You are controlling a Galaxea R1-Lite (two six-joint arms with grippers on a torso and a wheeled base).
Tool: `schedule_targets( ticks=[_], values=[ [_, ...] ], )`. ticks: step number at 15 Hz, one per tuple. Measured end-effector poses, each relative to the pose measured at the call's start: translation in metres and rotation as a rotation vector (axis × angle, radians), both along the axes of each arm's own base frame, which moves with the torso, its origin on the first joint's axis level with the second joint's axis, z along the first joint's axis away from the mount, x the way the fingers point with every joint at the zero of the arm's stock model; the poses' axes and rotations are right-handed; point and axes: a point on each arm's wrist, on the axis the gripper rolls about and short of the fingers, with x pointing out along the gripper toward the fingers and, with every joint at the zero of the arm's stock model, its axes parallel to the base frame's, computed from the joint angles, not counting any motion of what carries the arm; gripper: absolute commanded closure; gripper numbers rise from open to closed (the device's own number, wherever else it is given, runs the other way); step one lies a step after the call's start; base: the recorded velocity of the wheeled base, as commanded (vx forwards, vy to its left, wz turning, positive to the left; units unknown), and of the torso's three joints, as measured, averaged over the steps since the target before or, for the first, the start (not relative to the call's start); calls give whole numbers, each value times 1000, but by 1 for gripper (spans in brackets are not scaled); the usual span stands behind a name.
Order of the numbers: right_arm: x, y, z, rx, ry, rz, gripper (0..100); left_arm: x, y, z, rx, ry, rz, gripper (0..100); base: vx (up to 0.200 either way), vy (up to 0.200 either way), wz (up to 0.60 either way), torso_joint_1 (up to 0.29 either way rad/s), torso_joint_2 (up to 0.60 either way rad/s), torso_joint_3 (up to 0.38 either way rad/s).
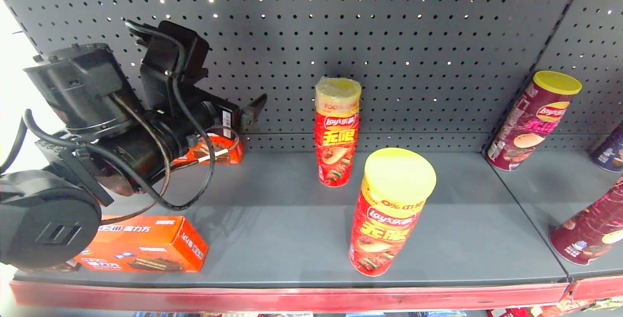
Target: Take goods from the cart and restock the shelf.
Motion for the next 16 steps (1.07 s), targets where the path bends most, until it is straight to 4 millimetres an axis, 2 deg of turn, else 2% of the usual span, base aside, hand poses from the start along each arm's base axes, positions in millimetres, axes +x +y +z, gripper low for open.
schedule_targets(
  ticks=[3, 4, 6, 8, 9, 11, 16],
  values=[
    [0, 0, 1, 12, -9, -5, 0, -3, 4, 0, -18, -4, 4, 0, 0, 0, 0, 0, 0, 0],
    [-2, 0, 9, 34, -29, -6, 0, -4, 4, -1, -35, 6, 1, 0, 0, 0, 0, 0, 0, 0],
    [-6, 0, 41, 98, -68, 29, 0, -9, 7, -4, -63, 23, -4, 0, 0, 0, 0, 0, 0, 0],
    [-5, 1, 80, 125, -69, 160, 0, -12, 8, -5, -64, 26, -6, 0, 0, 0, 0, 0, 0, 0],
    [-1, 2, 95, 102, -52, 237, 0, -12, 8, -4, -64, 26, -7, 0, 0, 0, 0, 0, 0, 0],
    [14, 5, 108, 23, 15, 369, 0, -13, 8, -4, -66, 23, -7, 0, 0, 0, 0, 0, 0, 0],
    [64, 20, 116, -143, 204, 608, 0, -13, 8, -4, -72, 10, -8, 0, 0, 0, 0, 0, 0, 0]
  ],
)
